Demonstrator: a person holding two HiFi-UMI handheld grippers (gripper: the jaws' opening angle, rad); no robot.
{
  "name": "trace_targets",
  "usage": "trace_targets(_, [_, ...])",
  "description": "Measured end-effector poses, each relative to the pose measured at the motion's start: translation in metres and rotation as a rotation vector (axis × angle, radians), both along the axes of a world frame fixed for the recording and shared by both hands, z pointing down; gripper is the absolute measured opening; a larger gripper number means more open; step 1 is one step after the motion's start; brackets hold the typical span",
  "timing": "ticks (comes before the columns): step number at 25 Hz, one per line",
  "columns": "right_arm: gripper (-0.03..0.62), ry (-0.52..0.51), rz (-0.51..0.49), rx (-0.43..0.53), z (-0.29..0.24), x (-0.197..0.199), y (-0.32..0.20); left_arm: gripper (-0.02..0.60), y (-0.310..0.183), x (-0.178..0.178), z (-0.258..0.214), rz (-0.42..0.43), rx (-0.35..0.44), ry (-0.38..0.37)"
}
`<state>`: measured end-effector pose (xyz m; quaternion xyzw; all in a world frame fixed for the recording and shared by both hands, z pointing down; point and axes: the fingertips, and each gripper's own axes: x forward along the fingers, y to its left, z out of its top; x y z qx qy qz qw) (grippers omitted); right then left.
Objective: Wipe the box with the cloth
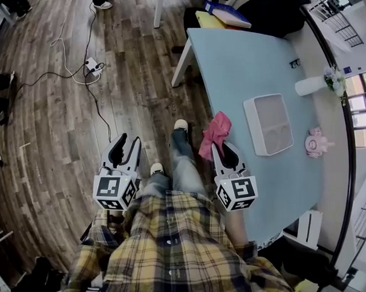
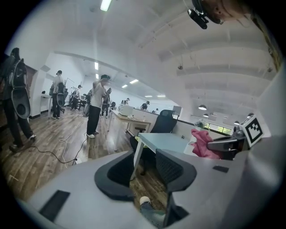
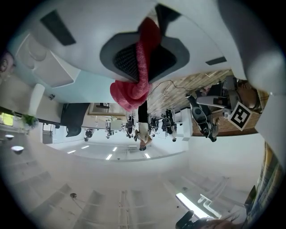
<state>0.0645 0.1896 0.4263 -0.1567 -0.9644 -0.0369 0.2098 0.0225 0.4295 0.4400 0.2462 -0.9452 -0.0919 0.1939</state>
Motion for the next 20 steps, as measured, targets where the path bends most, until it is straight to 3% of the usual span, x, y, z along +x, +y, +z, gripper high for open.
trace_targets(9, [0.054, 0.010, 0.036, -0.018, 0.012, -0.029, -0.020, 0.146, -0.016, -0.034, 0.008, 0.025, -0.025, 0.010])
trace_targets(20, [0.054, -0.021, 0.182, -0.041, 0.009, -0.115, -0.117, 0.146, -0.113, -0.147, -0.003, 0.159, -0.058, -0.018])
